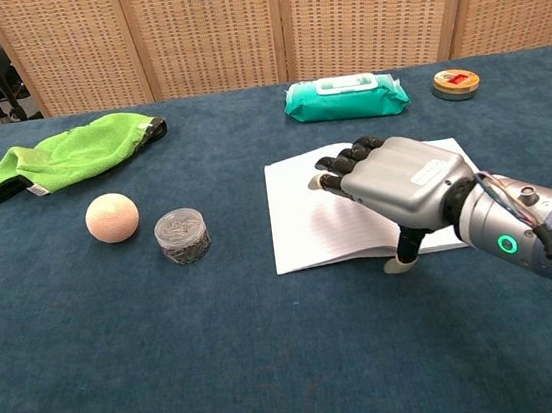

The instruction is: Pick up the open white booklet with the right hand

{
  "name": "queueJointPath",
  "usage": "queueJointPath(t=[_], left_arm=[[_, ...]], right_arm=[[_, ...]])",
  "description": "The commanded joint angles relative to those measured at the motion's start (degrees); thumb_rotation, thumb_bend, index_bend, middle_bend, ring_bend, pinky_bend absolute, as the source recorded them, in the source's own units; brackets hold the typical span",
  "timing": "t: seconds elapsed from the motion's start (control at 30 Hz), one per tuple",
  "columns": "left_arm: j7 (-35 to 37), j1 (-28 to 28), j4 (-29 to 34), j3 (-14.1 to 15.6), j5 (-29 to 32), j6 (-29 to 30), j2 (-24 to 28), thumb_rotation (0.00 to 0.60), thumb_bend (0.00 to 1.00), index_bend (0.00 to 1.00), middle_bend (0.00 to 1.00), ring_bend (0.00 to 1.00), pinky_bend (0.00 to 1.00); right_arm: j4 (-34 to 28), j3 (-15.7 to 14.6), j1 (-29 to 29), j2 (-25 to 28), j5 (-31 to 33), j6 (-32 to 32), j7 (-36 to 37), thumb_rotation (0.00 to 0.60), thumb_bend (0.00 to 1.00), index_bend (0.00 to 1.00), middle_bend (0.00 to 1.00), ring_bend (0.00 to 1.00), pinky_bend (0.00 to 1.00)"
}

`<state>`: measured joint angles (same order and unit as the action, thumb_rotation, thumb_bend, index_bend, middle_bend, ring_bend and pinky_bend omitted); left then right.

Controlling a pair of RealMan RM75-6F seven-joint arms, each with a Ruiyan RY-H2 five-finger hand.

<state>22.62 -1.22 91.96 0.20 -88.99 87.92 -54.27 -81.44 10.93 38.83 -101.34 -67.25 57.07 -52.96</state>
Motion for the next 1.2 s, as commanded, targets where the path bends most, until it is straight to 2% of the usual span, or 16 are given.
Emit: queueJointPath(t=[0.03,0.5,1.2], left_arm=[[0.4,0.0,-0.1,-0.1,0.2,0.0,0.1,0.6,0.0,0.0,0.0,0.0,0.0],[1.1,0.1,-0.3,-0.1,0.1,0.0,0.2,0.6,0.0,0.0,0.0,0.0,0.0],[2.9,0.0,-0.8,-0.1,-0.1,-0.2,0.6,0.6,0.0,0.0,0.0,0.0,0.0]], right_arm=[[0.5,0.2,0.7,-0.6,1.0,0.2,-0.1,0.6,0.13,0.0,0.0,0.0,0.0],[0.4,0.3,3.0,-2.6,4.5,1.6,-1.2,0.6,0.13,0.0,0.0,0.0,0.0],[6.6,-0.1,6.2,-8.1,7.0,3.7,-3.0,0.6,0.16,0.0,0.0,0.0,0.0]])
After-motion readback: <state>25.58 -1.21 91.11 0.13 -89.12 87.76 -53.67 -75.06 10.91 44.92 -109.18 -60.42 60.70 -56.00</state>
